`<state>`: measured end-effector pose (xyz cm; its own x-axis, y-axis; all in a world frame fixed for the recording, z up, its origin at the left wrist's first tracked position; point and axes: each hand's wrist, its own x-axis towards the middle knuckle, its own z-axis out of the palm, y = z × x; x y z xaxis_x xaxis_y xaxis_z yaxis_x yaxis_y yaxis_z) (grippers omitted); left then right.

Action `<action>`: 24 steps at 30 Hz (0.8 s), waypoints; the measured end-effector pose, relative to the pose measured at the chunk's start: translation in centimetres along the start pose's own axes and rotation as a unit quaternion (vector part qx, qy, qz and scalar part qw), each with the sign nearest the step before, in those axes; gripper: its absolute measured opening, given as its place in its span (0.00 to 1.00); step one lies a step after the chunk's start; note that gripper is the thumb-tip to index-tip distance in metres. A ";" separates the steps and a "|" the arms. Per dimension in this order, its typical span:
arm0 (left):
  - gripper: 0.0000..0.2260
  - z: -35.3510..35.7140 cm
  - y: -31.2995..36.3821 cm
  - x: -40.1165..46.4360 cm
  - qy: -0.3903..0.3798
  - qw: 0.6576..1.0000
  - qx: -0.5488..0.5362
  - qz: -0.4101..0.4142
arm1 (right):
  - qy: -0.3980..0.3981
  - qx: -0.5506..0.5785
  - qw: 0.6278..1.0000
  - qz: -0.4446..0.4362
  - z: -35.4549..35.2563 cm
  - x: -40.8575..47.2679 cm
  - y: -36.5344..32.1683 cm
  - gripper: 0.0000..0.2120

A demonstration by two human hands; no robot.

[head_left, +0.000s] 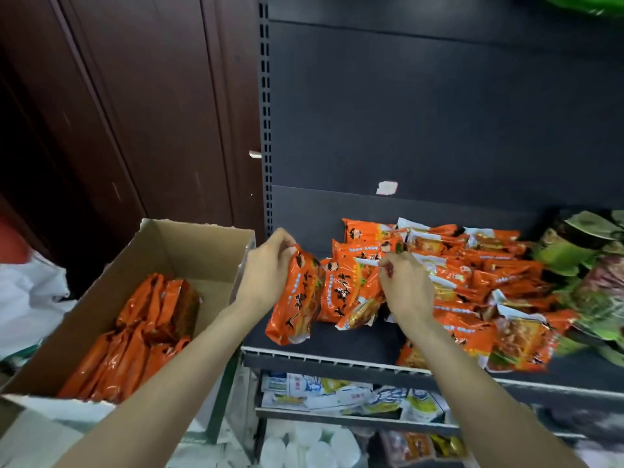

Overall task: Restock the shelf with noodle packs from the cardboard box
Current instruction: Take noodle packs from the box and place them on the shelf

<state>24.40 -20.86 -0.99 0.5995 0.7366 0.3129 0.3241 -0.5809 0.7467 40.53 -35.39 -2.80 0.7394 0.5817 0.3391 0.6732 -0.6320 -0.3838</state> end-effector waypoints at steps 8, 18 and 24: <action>0.04 0.5 -0.5 -1.2 0.020 1.000 0.006 0.013 | -0.093 -0.007 0.992 -0.088 3.0 -1.2 -1.3 0.13; 0.05 -0.5 -2.4 -1.5 -0.004 1.000 -0.013 0.010 | -0.277 -0.083 0.946 -0.143 5.2 -0.8 -0.6 0.26; 0.04 -1.2 -3.3 -1.2 -0.020 0.999 -0.046 0.008 | -0.217 -0.199 0.945 -0.145 6.7 -0.2 -1.0 0.28</action>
<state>21.73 -19.36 -3.12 0.6329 0.7121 0.3038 0.2471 -0.5577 0.7924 39.67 -31.44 -8.20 0.5084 0.8603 -0.0373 0.8607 -0.5064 0.0532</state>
